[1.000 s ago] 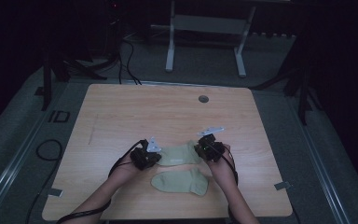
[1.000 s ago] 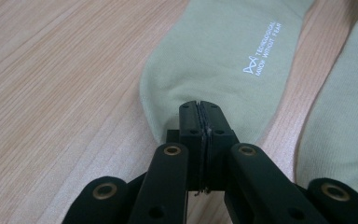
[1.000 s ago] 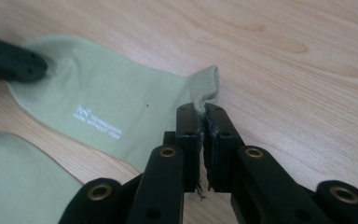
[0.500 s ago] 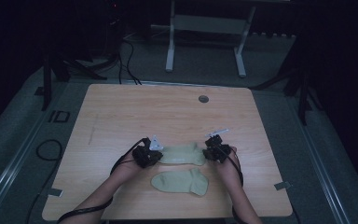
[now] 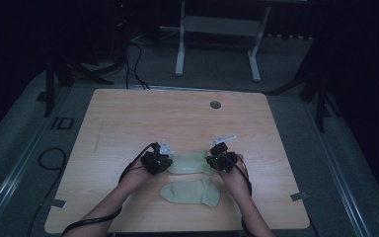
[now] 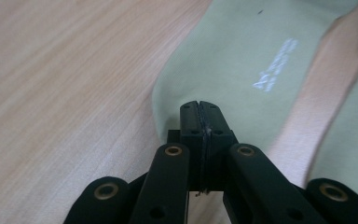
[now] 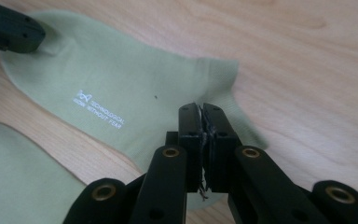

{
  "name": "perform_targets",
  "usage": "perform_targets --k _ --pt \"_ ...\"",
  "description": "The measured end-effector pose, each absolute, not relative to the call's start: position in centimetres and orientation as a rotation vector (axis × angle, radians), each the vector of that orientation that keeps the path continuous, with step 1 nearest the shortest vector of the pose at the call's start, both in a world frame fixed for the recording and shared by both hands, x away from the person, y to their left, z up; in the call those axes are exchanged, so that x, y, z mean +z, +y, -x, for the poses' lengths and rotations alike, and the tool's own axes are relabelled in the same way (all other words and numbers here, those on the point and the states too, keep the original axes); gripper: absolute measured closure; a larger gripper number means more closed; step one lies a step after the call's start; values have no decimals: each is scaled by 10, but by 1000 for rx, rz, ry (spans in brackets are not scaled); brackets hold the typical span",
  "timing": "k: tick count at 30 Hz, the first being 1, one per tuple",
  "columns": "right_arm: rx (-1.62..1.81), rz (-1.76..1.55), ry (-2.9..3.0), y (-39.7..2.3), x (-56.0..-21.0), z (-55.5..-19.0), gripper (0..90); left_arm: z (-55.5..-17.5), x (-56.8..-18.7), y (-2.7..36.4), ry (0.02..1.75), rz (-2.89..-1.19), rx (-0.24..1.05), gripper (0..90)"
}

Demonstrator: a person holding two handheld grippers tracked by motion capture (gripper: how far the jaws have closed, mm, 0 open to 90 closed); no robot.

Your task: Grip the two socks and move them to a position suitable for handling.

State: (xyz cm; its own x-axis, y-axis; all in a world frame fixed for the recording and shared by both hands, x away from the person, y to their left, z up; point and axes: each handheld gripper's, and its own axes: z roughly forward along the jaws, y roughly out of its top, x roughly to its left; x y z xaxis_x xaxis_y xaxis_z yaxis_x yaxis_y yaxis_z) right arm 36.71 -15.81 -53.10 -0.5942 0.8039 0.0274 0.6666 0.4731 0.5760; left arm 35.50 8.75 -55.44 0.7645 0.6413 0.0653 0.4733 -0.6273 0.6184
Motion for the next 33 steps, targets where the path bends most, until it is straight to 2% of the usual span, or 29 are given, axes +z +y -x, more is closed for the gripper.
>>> perform_targets --k 4,14,23,29,31,32,33 --pt "732 -1263 2488 -159 -544 -372 847 -361 -556 89 835 -2346 380 887" --pt "741 -1330 2445 -175 -544 -379 840 -369 -556 80 809 -2352 376 868" --pt "738 -1325 2451 -173 -544 -385 828 -375 -555 81 819 -2351 370 856" --pt "753 -1331 2483 -171 -542 -385 764 -374 -551 81 812 -2365 353 760" --pt "766 -1327 2488 -170 -540 -384 747 -371 -548 81 819 -2346 332 682" --pt "783 -1318 2487 -170 -536 -382 699 -370 -546 81 820 -2346 335 586" --pt "783 -1318 2487 -170 -536 -382 699 -367 -544 81 822 -2343 339 586"
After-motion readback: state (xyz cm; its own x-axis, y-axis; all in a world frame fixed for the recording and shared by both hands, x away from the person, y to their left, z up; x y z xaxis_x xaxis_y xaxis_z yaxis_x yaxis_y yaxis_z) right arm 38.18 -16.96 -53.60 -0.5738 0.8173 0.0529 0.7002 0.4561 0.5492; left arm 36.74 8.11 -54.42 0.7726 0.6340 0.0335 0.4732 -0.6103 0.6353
